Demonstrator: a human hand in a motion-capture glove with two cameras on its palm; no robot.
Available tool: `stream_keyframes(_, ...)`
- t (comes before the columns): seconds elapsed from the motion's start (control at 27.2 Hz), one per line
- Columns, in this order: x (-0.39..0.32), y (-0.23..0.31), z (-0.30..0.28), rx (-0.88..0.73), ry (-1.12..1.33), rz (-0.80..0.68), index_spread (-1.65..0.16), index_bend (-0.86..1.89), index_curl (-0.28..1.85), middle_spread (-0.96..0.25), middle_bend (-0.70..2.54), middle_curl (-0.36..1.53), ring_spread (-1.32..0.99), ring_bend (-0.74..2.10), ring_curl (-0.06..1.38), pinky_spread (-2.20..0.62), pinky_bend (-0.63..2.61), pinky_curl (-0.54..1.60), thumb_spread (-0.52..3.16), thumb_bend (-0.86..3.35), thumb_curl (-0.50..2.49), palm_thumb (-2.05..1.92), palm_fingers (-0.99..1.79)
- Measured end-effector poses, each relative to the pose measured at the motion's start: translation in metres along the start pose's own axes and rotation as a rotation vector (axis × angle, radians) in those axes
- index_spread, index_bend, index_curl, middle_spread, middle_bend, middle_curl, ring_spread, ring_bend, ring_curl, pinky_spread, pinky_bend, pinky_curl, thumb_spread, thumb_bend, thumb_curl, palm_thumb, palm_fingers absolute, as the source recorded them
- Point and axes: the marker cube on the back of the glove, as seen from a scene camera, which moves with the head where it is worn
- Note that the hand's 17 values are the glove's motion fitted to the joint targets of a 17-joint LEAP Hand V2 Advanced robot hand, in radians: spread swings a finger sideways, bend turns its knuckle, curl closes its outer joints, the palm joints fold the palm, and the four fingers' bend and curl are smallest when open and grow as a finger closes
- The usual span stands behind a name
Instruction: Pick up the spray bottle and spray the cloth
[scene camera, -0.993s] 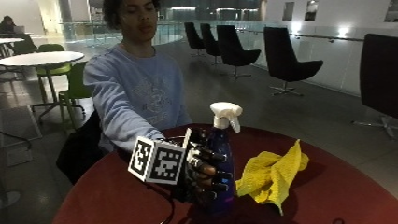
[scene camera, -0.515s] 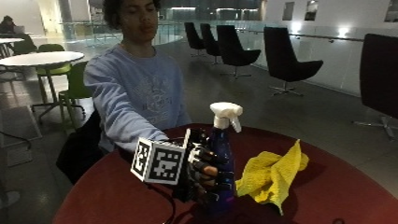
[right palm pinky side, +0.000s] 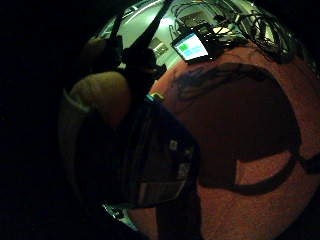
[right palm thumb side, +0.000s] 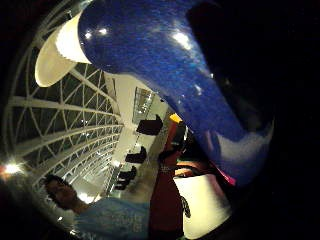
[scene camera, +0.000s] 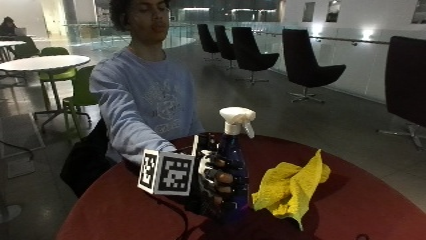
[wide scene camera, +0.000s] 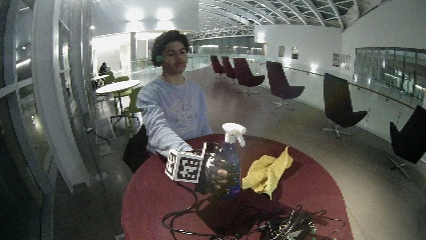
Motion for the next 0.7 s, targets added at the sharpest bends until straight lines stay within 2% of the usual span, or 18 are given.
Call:
stream_keyframes(0.15, -0.014, 0.003, -0.012, -0.077, -0.072, -0.028, -0.3, 0.08, 0.2, -0.06, 0.35, 0.41, 0.01, 0.59, 0.36, 0.29, 0.34, 0.34, 0.95, -0.02, 0.49, 0.79, 0.77)
stream_keyframes(0.33, -0.039, 0.007, -0.025, -0.296, -0.04, -0.025, -0.3, 0.08, 0.19, -0.06, 0.36, 0.42, 0.01, 0.6, 0.37, 0.29, 0.34, 0.35, 0.94, -0.02, 0.51, 0.79, 0.8)
stream_keyframes(0.51, -0.051, 0.019, -0.03, -0.53, -0.01, 0.078, -0.3, 0.07, 0.19, -0.06, 0.36, 0.42, 0.02, 0.6, 0.38, 0.29, 0.35, 0.35, 0.92, -0.02, 0.53, 0.78, 0.82)
stream_keyframes(0.7, -0.055, 0.026, -0.029, -0.65, 0.019, 0.162, -0.29, 0.06, 0.18, -0.04, 0.36, 0.43, 0.03, 0.61, 0.38, 0.29, 0.36, 0.36, 0.92, -0.02, 0.55, 0.78, 0.82)
